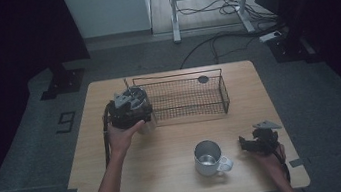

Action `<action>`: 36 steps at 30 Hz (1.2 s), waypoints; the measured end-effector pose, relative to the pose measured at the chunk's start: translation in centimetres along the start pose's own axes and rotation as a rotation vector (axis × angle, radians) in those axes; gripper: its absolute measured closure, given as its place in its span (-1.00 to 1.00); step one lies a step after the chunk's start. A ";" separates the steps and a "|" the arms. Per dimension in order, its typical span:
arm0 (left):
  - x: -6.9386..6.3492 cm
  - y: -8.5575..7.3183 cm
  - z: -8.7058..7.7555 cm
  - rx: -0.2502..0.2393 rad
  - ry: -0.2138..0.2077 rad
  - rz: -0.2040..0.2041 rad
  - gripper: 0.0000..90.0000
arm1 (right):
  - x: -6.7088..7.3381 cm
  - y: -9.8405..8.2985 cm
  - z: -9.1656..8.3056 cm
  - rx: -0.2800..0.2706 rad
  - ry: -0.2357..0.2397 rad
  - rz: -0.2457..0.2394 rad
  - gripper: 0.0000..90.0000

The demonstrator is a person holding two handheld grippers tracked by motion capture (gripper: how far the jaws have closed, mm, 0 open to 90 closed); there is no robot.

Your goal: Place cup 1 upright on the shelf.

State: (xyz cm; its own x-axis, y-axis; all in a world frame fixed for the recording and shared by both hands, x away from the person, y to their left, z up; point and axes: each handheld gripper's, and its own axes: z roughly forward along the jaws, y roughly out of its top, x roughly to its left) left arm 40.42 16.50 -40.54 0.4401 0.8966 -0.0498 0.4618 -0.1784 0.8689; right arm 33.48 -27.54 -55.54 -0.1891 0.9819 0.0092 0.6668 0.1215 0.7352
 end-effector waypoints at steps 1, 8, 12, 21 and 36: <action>0.0 0.2 0.0 -0.002 0.000 0.000 -0.91 | 0.0 0.0 0.0 0.000 0.000 0.000 -0.74; -0.1 1.3 0.4 -0.014 -0.005 0.001 -0.91 | 0.0 0.0 0.0 0.002 0.001 -0.002 -0.74; -0.3 1.8 0.7 -0.020 -0.013 -0.004 -0.91 | 0.0 0.0 0.0 0.000 0.002 -0.002 -0.74; -0.6 2.9 1.4 -0.028 -0.008 -0.008 -0.91 | 0.0 0.0 0.1 -0.004 0.002 0.000 -0.74; -0.4 5.7 2.3 -0.054 0.020 -0.023 -0.91 | 0.0 0.0 0.1 -0.005 0.004 -0.001 -0.73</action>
State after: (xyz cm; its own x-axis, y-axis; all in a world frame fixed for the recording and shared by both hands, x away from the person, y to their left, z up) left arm 44.62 14.18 -36.73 0.4144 0.9080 -0.0610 0.4291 -0.1358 0.8930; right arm 33.56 -27.53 -55.57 -0.1929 0.9812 0.0108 0.6628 0.1222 0.7388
